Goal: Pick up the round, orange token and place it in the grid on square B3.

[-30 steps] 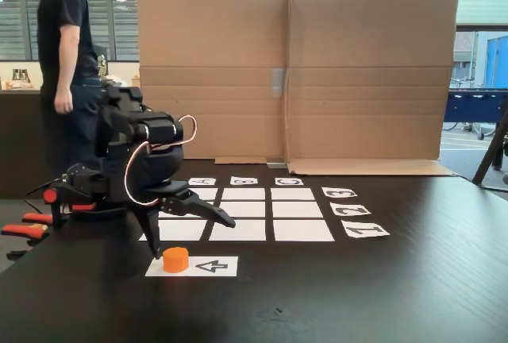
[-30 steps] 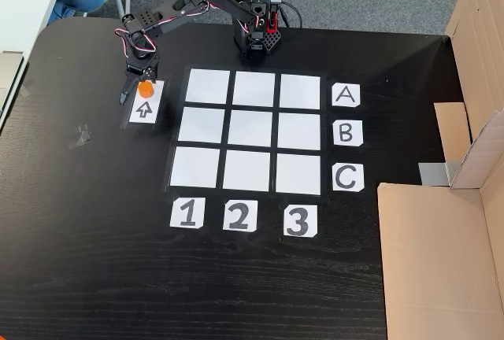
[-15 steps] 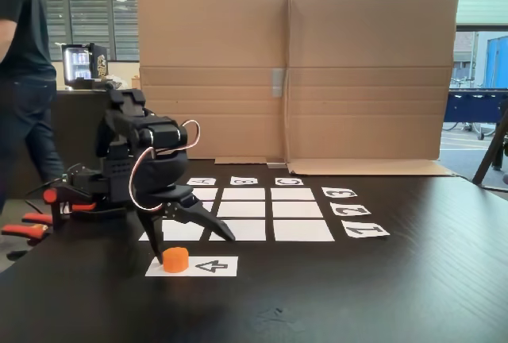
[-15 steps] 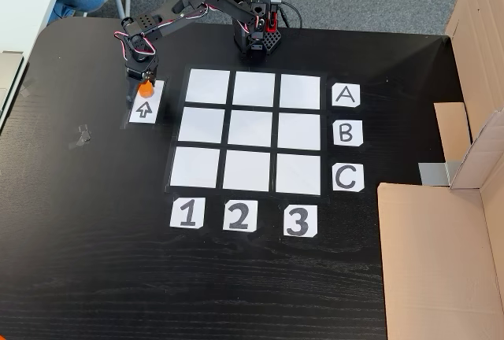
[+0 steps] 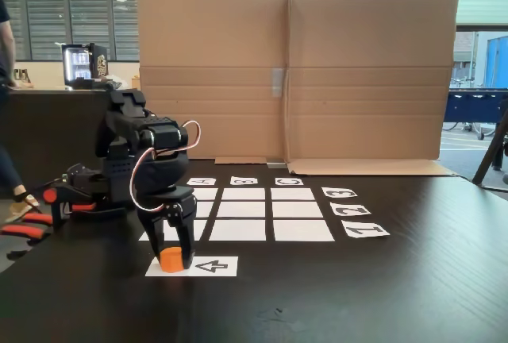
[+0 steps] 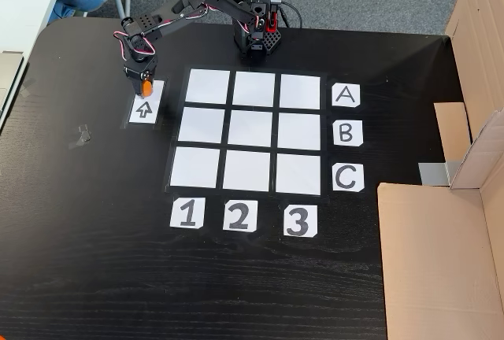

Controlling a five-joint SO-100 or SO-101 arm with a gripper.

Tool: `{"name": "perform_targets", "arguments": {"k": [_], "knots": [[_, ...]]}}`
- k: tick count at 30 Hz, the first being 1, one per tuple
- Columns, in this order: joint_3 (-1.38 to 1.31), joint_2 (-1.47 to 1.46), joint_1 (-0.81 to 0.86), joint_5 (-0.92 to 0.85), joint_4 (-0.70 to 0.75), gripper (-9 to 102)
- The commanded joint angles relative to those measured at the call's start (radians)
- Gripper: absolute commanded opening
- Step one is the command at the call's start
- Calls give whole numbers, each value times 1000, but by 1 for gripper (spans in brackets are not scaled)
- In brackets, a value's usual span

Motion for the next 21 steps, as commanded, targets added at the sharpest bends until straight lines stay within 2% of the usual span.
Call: {"name": "perform_targets", "arguments": {"k": [1, 11, 16, 21], "knots": [[-2, 117, 9, 37, -17, -1], [127, 413, -26, 49, 11, -1], [255, 597, -146, 92, 12, -1], [376, 790, -344, 192, 15, -1]]}}
